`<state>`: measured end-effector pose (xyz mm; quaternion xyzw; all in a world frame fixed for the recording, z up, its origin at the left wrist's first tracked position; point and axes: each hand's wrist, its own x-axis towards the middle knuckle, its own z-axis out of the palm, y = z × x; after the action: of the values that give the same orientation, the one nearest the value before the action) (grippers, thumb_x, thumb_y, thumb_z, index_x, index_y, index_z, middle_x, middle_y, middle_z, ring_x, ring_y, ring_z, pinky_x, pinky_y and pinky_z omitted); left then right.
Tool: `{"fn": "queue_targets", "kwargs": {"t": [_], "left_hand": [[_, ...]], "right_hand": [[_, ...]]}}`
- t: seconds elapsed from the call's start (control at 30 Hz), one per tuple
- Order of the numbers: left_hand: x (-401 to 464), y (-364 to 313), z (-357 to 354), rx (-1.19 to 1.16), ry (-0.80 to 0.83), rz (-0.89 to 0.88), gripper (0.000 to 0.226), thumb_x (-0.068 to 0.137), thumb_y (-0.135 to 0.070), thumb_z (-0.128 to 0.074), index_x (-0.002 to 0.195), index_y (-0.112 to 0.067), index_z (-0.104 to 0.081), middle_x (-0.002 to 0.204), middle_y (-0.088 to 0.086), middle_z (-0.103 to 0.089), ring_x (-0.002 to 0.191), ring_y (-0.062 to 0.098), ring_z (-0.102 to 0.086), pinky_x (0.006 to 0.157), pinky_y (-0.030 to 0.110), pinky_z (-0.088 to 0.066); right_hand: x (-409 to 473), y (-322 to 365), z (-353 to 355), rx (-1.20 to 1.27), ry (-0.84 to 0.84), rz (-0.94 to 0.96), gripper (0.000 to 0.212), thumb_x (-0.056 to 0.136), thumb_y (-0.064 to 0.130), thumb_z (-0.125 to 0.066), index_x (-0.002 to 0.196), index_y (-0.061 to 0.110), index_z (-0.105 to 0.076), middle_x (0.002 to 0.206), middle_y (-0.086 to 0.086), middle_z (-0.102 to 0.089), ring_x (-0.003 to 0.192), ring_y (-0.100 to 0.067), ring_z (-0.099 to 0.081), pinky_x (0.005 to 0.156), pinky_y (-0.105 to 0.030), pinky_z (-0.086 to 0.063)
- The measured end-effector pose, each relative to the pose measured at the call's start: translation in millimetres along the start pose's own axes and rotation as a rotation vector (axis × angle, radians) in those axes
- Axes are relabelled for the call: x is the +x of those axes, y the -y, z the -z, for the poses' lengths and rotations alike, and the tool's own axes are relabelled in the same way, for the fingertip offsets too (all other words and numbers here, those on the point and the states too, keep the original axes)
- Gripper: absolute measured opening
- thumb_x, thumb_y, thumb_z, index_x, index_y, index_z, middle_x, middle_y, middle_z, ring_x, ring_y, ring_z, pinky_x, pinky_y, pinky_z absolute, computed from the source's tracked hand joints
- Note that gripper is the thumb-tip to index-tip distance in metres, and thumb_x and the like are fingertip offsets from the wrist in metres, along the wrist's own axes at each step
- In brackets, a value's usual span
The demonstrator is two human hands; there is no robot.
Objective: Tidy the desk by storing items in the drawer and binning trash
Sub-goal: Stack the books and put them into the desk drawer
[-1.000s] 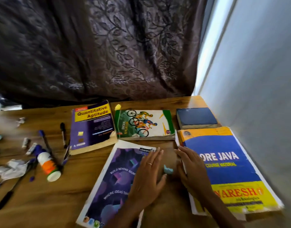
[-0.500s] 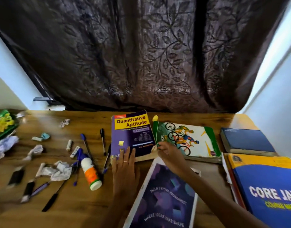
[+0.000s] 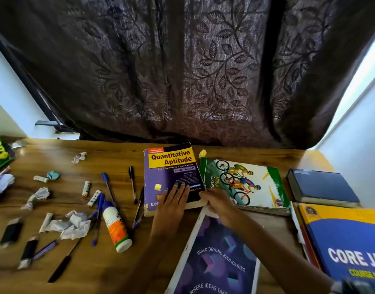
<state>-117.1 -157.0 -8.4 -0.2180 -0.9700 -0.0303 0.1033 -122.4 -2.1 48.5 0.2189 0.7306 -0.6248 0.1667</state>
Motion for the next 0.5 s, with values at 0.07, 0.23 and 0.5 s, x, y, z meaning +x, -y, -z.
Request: {"fn": "queue_targets", "kwargs": {"t": [0.07,0.23,0.5], "left_hand": [[1,1,3,0.007,-0.036,-0.028,0.079,0.053,-0.007,-0.087,0.126,-0.006,-0.058,0.127,0.013,-0.061,0.117,0.027,-0.059,0.093,0.044,-0.049],[-1,-2,6,-0.054,-0.136,-0.06,0.073,0.053,-0.01,-0.089,0.121,-0.005,-0.063,0.121,0.013,-0.065,0.11,0.027,-0.063,0.09,0.042,-0.05],[-10,-20,13,-0.137,-0.091,-0.057,0.074,0.047,-0.015,-0.092,0.117,-0.012,-0.066,0.118,0.006,-0.067,0.108,0.021,-0.065,0.09,0.036,-0.051]], "right_hand": [[-1,1,2,0.105,0.006,-0.035,0.011,0.089,0.015,-0.055,0.079,0.012,-0.058,0.068,-0.003,-0.05,0.059,-0.011,-0.043,0.055,-0.022,-0.034],[-4,-1,1,0.326,0.14,-0.19,0.025,0.083,0.032,-0.066,0.099,0.013,-0.06,0.096,-0.01,-0.061,0.088,-0.025,-0.059,0.073,-0.033,-0.052],[-2,-13,-10,0.543,0.175,-0.066,0.029,0.088,0.01,-0.059,0.117,0.007,-0.058,0.107,-0.016,-0.065,0.097,-0.031,-0.063,0.073,-0.039,-0.055]]}}
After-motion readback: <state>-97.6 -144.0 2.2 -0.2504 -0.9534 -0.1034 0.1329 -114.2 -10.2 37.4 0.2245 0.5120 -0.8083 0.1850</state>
